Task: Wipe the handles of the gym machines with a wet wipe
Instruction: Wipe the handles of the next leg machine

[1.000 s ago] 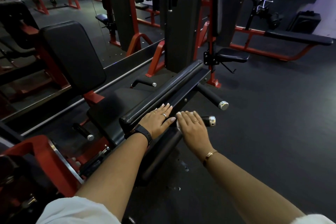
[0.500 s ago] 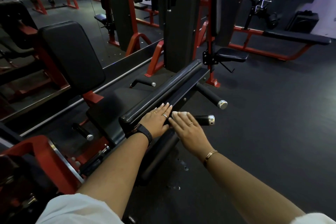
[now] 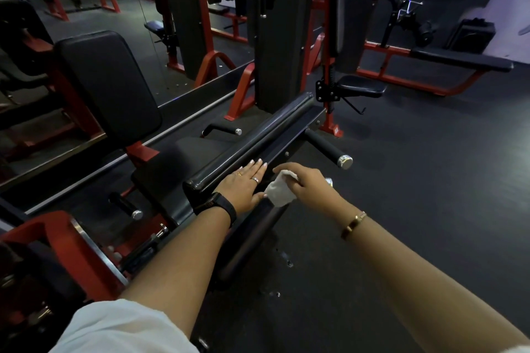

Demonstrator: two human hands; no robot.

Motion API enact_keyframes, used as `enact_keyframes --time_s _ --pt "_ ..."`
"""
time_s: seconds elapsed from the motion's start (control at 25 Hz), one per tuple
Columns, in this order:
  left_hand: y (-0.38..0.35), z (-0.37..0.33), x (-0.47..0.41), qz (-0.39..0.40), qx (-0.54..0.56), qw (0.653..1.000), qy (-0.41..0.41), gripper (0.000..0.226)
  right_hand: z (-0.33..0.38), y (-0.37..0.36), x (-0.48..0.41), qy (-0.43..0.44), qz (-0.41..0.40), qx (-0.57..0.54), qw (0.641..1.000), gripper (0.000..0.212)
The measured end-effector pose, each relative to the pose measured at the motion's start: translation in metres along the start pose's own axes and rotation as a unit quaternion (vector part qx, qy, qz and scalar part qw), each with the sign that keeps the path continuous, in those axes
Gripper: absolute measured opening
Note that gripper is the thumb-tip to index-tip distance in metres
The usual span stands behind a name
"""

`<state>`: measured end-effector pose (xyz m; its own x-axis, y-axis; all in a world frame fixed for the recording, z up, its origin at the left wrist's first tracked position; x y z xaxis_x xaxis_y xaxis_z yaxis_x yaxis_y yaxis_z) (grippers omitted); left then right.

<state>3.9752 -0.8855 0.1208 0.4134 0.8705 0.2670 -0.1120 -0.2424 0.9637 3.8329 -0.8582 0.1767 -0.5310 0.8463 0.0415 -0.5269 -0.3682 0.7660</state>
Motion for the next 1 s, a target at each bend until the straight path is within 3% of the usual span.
enact_keyframes --time_s 0.12,0.24,0.4,0.56,0.68,0.8,0.92,1.0 --pt "0.0 0.0 0.001 -0.005 0.002 1.0 0.0 0.073 -0.005 -0.003 -0.019 -0.059 -0.01 0.181 0.982 0.021" --pt "0.0 0.0 0.001 -0.011 -0.001 1.0 0.001 0.072 0.005 -0.024 -0.02 -0.021 -0.078 0.31 0.947 0.012" --pt "-0.001 0.001 -0.001 -0.013 0.004 1.0 0.001 0.073 -0.011 -0.06 -0.004 -0.031 -0.091 0.397 0.913 0.048" --pt "-0.002 0.001 -0.001 -0.013 0.007 1.0 0.0 0.072 -0.019 -0.061 0.004 0.037 -0.102 0.473 0.874 0.053" --pt "-0.002 0.002 -0.002 -0.013 0.01 1.0 -0.005 0.073 -0.028 -0.049 0.02 0.083 -0.115 0.485 0.863 0.047" --pt "-0.002 0.002 -0.001 -0.011 0.008 1.0 -0.006 0.073 -0.054 -0.023 0.051 0.041 -0.181 0.465 0.866 0.042" --pt "-0.002 0.001 -0.001 -0.012 0.006 1.0 -0.004 0.072 -0.076 0.004 0.076 -0.075 -0.282 0.339 0.895 0.04" --pt "-0.003 0.001 0.0 -0.012 0.001 1.0 -0.001 0.072 -0.078 -0.001 0.078 -0.11 -0.299 0.183 0.93 0.047"
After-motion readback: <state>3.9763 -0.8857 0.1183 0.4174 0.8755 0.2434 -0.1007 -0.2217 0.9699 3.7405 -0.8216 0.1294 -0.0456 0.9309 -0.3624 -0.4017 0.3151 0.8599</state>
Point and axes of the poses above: each hand's wrist, its own x-axis away from the middle knuckle, its own y-axis out of the back of the hand, z = x × y, the point moved 7 cm from there along -x, towards the middle knuckle, and after that the axes turned 15 degrees about z, right-handed, at the moved point
